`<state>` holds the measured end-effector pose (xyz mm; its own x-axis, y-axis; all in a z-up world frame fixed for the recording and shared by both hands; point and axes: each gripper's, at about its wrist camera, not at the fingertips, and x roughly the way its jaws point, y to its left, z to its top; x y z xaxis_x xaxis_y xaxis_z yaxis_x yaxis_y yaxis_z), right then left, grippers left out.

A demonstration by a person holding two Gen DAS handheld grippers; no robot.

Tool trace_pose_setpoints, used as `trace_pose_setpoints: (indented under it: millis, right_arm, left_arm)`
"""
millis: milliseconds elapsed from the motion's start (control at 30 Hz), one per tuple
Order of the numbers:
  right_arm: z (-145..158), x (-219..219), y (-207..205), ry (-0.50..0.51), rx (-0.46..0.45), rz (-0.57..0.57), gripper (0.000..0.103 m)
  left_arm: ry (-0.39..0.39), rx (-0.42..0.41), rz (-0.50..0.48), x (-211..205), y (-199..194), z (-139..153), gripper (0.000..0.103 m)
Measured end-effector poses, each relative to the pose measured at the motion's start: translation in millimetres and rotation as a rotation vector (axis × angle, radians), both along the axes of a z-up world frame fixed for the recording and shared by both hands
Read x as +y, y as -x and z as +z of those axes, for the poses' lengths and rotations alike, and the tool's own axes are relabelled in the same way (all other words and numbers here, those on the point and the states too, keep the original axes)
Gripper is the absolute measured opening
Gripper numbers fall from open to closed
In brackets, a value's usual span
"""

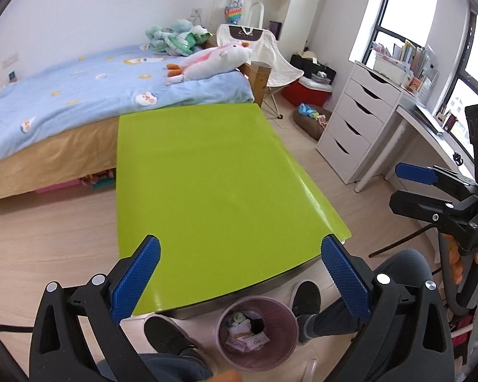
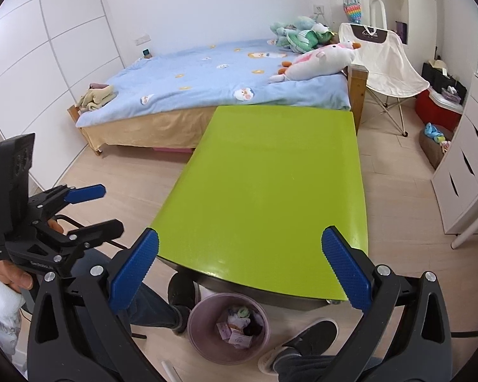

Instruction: Collect trash

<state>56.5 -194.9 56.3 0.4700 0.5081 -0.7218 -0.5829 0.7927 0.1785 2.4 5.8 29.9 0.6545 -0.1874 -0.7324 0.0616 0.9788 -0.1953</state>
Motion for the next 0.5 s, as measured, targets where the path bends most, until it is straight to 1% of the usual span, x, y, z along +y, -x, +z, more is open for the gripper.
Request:
trace_pose_setpoints:
  millis: [167,233,333,500]
  right_arm:
    - [-0.2,1.5,-7.7,0.001,0.008,0.009,0.1]
    - [-1.5,1.6,-8.9,0.005,0.01,0.014,0.1]
    - [-3.0,1.3,-11.3,0.012,0.013,0.014,0.1]
    - [-1.9,2.4,-14.0,0.013,0.011,0.012,0.1]
  left_arm:
    - [0.042,-0.003,-0.011,4.4,-1.8,0.8,0.097]
    - [0.036,-0.012,0.001,6.2,-1.1,2.9,0.097]
    - [0.048,-0.014,-0.004,7.7,-1.5,4.4,0.097]
    - [0.04,-0.023,-0.015,5.5,-2.4,11.2,0.097]
